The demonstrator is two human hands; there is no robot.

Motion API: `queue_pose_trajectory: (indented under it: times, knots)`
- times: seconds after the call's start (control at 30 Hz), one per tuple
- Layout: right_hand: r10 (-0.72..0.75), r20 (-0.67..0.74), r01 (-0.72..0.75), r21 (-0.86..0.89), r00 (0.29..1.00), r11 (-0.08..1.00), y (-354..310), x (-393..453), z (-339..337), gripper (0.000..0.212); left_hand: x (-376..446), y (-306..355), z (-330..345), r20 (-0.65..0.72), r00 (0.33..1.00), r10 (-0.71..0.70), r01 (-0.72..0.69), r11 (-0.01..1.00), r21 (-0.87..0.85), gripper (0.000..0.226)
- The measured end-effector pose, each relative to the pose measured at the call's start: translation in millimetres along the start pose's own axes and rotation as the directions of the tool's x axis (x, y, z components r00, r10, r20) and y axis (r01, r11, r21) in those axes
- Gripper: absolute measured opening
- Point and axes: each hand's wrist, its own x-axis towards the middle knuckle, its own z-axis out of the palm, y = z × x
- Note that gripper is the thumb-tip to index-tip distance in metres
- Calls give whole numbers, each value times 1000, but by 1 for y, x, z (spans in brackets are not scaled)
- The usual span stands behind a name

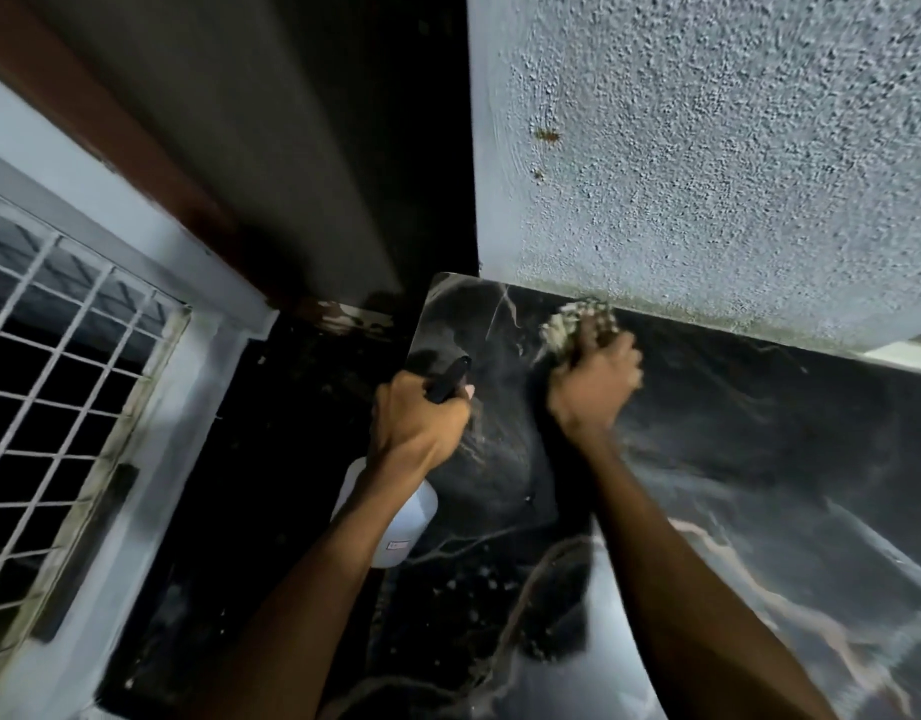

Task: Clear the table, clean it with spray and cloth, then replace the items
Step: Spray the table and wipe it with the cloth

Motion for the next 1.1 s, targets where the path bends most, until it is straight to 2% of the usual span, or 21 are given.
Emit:
queue_pose_trajectory:
  times: [0.07,0.13,0.23,0.27,0.33,0.4,0.43,0.5,0.57,0.63,0.73,0.8,0.83,0.87,0.93,1.03,1.1]
  knots:
    - [-196,98,198,-2,976,980,-33,-12,12,72,-1,-3,-6,-11,1000,-4,4,1000,-27,39]
    - [-381,194,385,21,904,923,-47,-27,16,71,-1,-8,-10,-22,1000,-14,13,999,-39,35]
    - [-582,259,584,79,771,808,-17,-52,12,69,1,-13,-16,-34,999,-28,25,996,-85,26]
    - [-597,239,589,109,766,800,5,-55,8,68,3,-15,-18,-33,999,-35,31,994,-105,27]
    - [-512,136,501,109,848,859,46,-50,-2,64,5,-18,-20,-19,999,-38,35,990,-134,30]
    - [-291,43,288,63,956,956,57,-30,-7,65,8,-22,-22,-19,999,-30,27,988,-149,34]
    - [-172,18,171,52,985,984,48,-17,-5,67,9,-22,-23,-18,999,-27,24,988,-155,36]
    - [-77,3,77,20,997,997,8,4,7,71,11,-24,-23,-21,1000,-22,18,986,-163,37]
    - [-145,70,145,14,987,989,-43,8,20,71,12,-25,-25,-37,999,-26,19,984,-177,38]
    - [-359,164,361,16,919,932,-81,-5,33,69,14,-26,-30,-66,997,-31,18,983,-185,37]
    - [-659,247,656,108,710,747,-97,-49,45,49,16,-29,-39,-101,995,-23,7,988,-154,18]
    - [-791,256,773,189,556,605,-84,-60,44,47,15,-32,-45,-135,991,3,-19,993,-119,10]
    - [-819,271,810,177,506,559,-78,-52,42,50,15,-35,-47,-145,989,10,-27,993,-116,10]
    - [-820,283,831,116,497,544,-76,-37,42,52,15,-39,-49,-146,989,8,-26,992,-126,13]
    - [-751,288,793,-56,594,606,-90,3,44,56,14,-46,-53,-137,990,-20,-3,986,-166,19]
    - [-581,218,610,-103,784,785,-120,33,48,68,11,-53,-55,-126,991,-47,20,979,-205,30]
    - [-534,228,566,-106,814,817,-126,14,55,73,6,-56,-58,-124,991,-59,31,976,-217,34]
